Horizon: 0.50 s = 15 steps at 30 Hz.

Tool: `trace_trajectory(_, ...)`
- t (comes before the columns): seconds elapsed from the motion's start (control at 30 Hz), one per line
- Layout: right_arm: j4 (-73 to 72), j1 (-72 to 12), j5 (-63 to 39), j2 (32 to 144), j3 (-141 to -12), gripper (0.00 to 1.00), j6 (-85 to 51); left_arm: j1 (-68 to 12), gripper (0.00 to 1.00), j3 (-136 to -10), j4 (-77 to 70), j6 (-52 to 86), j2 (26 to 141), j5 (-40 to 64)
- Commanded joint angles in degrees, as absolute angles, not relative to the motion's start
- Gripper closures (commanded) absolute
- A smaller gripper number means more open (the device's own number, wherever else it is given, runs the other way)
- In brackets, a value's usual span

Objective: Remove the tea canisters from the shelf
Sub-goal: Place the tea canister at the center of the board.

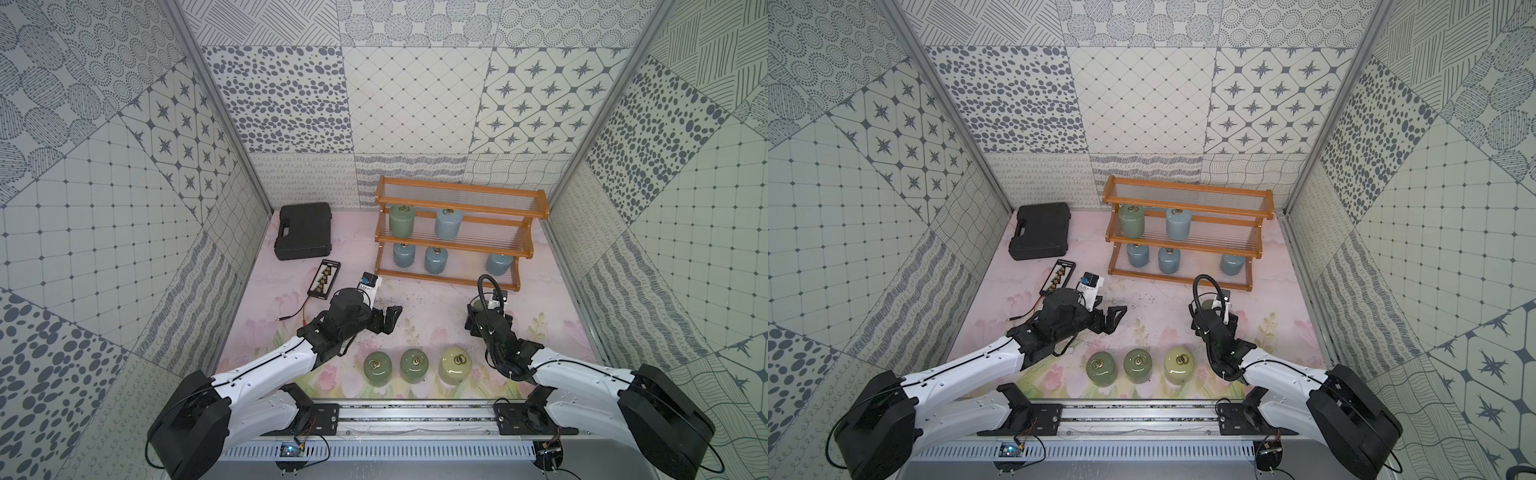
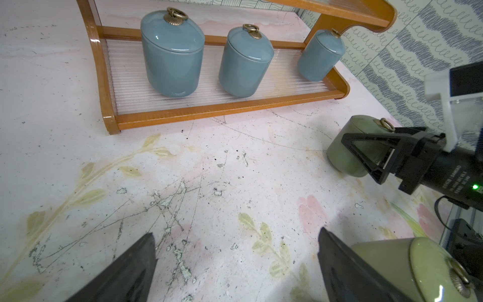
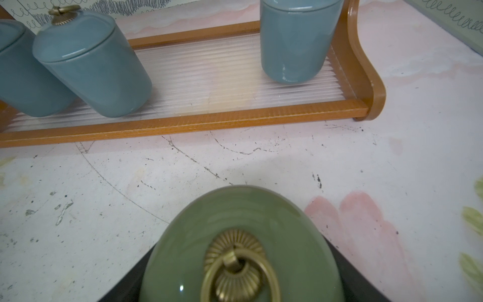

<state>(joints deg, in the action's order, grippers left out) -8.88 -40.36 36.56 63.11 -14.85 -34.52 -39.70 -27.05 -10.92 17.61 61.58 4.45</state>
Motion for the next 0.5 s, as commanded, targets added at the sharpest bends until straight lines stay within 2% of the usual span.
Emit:
trace_trajectory(0.0, -11.8, -41.2, 37.3, 62.8, -14.6, 0.11, -36.1, -39.6, 0.0, -26.8, -11.1, 18.0, 61.9, 4.0)
trace_trajectory(0.1, -11.2, -41.3, 37.2, 62.2, -14.5, 0.04, -36.1, -39.6, 0.0, -26.6, -11.2, 18.0, 62.0, 3.7)
trace_trajectory(0.2, -10.6, -41.5, 37.1, 61.8, -14.2, 0.0, -36.3, -39.6, 0.0, -26.4, -11.5, 18.2, 61.9, 3.2)
trace_trajectory(0.47, -3.9, -41.5, 36.0, 55.9, -15.9, 0.0, -36.8, -39.6, 0.0, -26.1, -11.4, 18.6, 61.6, 3.2)
